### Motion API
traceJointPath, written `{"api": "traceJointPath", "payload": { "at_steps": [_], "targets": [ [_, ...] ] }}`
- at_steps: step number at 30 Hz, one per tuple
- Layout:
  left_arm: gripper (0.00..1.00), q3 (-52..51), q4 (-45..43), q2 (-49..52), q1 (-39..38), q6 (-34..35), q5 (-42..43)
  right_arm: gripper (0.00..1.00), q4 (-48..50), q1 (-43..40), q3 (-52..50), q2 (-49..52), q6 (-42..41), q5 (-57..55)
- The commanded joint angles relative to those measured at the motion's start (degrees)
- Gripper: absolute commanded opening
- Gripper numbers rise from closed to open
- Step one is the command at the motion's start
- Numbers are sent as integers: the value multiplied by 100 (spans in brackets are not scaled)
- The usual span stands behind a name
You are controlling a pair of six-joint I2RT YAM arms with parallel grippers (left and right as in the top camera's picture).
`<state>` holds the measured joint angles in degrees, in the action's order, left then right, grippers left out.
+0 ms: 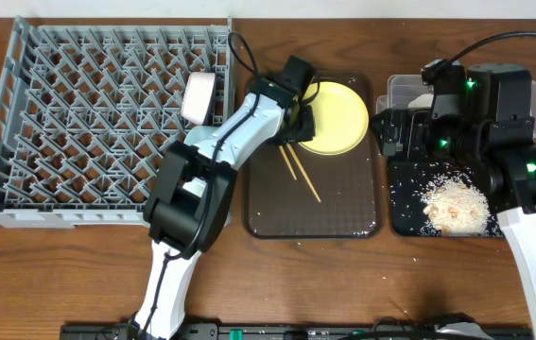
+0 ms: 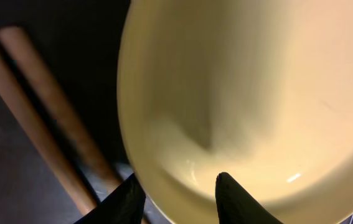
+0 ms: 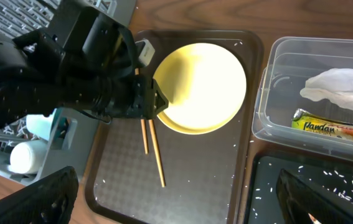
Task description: Sort waste into correct bins and load items into the dishwasher
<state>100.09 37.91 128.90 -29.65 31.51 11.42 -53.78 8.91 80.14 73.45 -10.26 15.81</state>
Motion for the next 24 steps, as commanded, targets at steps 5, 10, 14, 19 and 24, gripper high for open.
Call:
{"api": "traceJointPath", "payload": {
  "at_steps": [5,10,14,19,24],
  "targets": [
    [38,-61,-35,264,-48,216,-199,99,-2,-4,35,7,-59,-15],
    [37,-66,-92,501,-48,304,-201,99,-2,-4,35,7,-59,-15],
    [10,-66,-94,647,-42,332,-203,99,-2,-4,35,7,-59,-17],
    [8,-63,-68,629,7,358,-330,99,-2,-4,35,7,-59,-15],
    [7,-52,195,334,20,374,-1051,99,-2,-4,35,7,-59,-15]
  ]
}}
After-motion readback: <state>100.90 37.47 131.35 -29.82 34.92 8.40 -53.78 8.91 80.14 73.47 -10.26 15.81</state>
